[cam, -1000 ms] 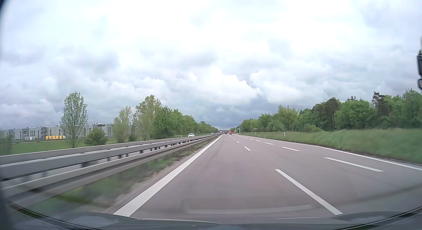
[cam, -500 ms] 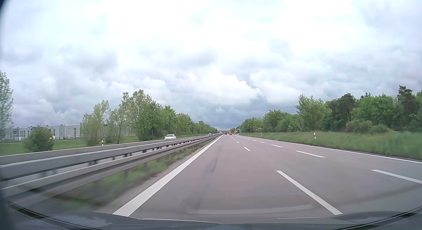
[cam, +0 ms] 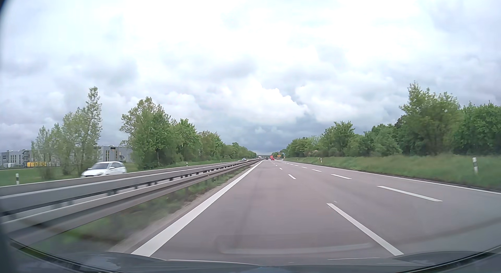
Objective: Follow the waypoints while adhering to traffic rules and regulations
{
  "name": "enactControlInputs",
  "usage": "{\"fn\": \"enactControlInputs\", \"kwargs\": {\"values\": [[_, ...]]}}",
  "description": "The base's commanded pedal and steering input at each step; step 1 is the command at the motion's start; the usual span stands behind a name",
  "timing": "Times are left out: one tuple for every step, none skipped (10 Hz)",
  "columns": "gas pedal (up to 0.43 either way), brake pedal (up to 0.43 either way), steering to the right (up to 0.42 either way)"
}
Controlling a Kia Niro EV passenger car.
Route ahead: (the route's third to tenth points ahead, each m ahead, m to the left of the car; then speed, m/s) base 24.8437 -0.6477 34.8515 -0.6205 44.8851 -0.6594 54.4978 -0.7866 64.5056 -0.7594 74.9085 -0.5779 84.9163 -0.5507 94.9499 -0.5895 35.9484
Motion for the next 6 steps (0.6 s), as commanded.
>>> {"fn": "enactControlInputs", "kwargs": {"values": [[0.669, 0.012, 0.001], [0.669, 0.012, 0.001], [0.669, 0.012, 0.001], [0.669, 0.012, 0.001], [0.669, 0.012, 0.001], [0.669, 0.006, 0.002]]}}
